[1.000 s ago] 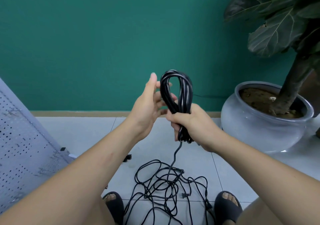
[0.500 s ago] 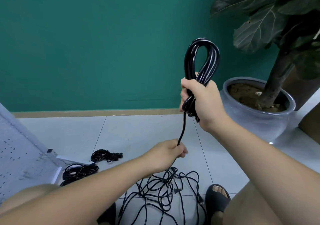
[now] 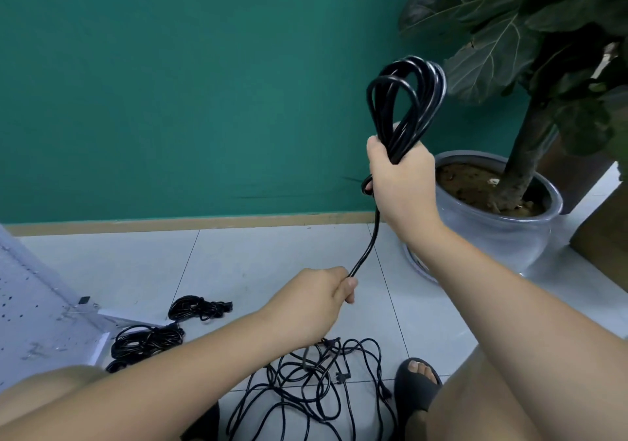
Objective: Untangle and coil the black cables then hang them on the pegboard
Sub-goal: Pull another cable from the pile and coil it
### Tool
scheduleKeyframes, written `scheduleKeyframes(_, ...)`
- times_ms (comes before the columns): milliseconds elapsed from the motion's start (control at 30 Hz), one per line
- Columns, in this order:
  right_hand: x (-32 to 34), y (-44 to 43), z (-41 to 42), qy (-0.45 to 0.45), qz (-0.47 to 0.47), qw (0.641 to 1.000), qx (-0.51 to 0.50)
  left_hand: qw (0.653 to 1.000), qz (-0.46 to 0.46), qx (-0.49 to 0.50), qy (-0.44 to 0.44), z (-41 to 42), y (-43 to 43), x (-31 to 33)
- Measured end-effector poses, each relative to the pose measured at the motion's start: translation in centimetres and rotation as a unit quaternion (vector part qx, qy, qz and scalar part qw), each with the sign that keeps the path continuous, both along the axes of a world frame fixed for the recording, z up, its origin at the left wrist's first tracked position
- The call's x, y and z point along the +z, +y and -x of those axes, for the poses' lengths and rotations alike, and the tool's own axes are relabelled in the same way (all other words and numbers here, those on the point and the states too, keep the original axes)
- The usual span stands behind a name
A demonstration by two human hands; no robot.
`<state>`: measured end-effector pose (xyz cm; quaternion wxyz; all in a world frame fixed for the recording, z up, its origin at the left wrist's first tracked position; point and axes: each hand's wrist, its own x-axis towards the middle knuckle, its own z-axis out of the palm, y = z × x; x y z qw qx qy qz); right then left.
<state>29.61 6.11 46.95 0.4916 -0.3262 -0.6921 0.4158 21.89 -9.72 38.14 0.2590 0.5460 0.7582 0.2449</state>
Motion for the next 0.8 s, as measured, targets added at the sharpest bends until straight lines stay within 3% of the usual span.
scheduleKeyframes(233,-0.9,3.1,0.5,-0.169,-0.115,0.976,-0.073,0.995,-0.087,-0.017,0.048,1.1,-2.0,4.5)
scheduleKeyframes(333,-0.9,4.2,0.8,-0.226,-0.134,0.961,-0.089,0.995,-0.094,-0.006,0.016,2.2,-2.7,6.3)
scheduleKeyframes(400,-1.0,4.9,0.9,-0.253,-0.122,0.957,-0.079,0.993,-0.105,0.013,-0.059,2.9,-3.1,6.9)
scheduleKeyframes(467,-1.5,5.2,0.9,-0.283,-0.099,0.953,-0.043,0.974,-0.162,0.052,-0.147,3.7,-3.2,7.2)
scheduleKeyframes(633,-2.8,3.1,1.0,-0.302,-0.041,0.948,0.09,0.949,-0.278,0.121,-0.09,5.4,-3.1,8.0)
scheduleKeyframes(800,-3.8,-0.7,1.2,-0.277,0.055,0.932,0.225,0.92,-0.332,0.164,-0.126,6.6,-2.8,8.5)
